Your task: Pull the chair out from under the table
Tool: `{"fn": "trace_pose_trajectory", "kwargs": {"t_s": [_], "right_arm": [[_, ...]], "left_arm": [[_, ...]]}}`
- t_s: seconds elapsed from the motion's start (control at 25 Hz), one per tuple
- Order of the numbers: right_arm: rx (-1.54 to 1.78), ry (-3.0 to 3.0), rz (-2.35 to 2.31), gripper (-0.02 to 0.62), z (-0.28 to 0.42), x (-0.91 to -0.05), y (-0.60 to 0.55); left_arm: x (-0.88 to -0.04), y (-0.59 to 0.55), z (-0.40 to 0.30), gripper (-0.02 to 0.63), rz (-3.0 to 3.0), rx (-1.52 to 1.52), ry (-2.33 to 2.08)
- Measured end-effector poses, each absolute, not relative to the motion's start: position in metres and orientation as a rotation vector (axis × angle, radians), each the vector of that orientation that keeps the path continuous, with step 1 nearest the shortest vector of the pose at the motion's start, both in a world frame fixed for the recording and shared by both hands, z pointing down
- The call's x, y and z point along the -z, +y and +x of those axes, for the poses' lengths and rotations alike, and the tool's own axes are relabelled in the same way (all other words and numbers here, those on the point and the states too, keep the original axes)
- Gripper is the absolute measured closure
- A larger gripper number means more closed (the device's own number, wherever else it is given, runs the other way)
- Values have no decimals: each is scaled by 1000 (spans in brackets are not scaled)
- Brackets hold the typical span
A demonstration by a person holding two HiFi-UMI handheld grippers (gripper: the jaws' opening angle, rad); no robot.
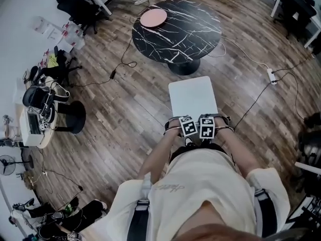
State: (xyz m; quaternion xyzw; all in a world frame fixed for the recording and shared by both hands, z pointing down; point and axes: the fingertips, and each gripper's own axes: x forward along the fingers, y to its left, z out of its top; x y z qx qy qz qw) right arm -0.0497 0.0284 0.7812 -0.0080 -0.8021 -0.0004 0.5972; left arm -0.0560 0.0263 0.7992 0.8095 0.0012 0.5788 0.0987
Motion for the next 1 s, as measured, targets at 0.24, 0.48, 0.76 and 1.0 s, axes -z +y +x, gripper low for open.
{"fn": "trace_pose_trajectory", "kwargs": {"t_s": [0.24,0.48,0.76,1.0], "right_arm": [[-32,-1907,16,502,-40,-750,28],[-106,-2043,142,588,-43,-701,3],[-116,-2185,389,589,-33,-664,-35],[-157,-2301,568,589,-29,-626,-56]], "left_arm": [[-766,24,-61,462,2469,-1668,-145],[-712,0,-69,467,2540,-1477,-397],[-656,-56,-79,587,2579,-1175,-777],[-616,-71,-81,589,2578,-902,-959]]}}
